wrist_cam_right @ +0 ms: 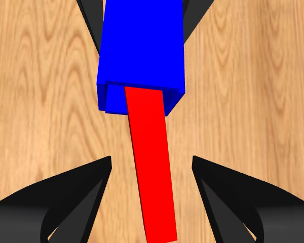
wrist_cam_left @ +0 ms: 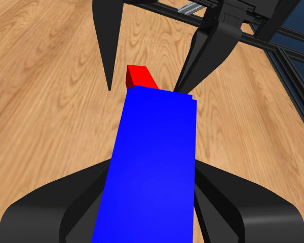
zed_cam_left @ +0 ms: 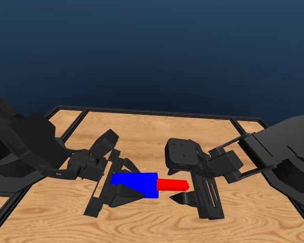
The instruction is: Insert peg into socket
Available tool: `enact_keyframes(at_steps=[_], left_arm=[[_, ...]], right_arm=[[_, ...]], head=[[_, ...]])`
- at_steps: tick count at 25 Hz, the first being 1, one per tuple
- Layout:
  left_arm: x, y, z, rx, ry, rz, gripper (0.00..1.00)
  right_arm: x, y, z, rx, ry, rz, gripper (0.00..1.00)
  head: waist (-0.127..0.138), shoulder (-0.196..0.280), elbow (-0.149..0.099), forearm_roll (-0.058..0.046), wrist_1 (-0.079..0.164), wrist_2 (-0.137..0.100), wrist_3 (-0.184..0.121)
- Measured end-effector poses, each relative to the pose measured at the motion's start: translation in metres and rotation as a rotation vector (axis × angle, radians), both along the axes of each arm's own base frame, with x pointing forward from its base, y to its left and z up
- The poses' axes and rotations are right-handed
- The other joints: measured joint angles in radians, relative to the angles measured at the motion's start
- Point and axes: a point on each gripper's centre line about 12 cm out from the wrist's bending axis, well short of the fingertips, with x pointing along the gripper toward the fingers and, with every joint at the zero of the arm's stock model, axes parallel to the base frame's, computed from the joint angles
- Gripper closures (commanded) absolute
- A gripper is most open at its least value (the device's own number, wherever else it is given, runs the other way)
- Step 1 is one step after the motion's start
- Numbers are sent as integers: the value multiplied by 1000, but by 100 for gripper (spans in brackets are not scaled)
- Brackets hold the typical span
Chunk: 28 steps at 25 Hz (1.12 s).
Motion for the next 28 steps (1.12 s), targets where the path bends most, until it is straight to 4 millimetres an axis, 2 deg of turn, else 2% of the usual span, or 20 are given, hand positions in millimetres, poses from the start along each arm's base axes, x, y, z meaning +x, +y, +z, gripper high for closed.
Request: enact_keyframes(at_steps=[9,13,17,18,19,22,28], left_arm=[[2,-1,1,0,3,-13,100],[3,-1,1,1,2,-14,100],[2,0,3,-1,-6,-8,100],[2,0,4,-1,-8,-6,100],[2,1,4,-1,-10,-6,100],[2,1,4,1,-8,-7,100],[2,1,3,2,-4,-9,100]], right_arm=[[-43,-12,-2,43,43,-144,0],[-61,-11,-21,89,84,-196,0],[-78,-8,-49,149,134,-242,0],[-80,-8,-53,161,136,-249,59],[-80,-8,-55,169,135,-252,100],[-75,-5,-54,178,107,-227,100],[-56,-1,-40,171,33,-157,100]], head=[[-12,0,0,-2,-8,6,3],[-15,0,0,-3,-11,5,-1],[-15,0,0,-4,-13,1,-5],[-15,0,-1,-4,-14,1,-6],[-15,0,-1,-4,-14,0,-6],[-16,0,-1,-4,-16,0,-7],[-20,0,-1,-5,-17,3,-9]])
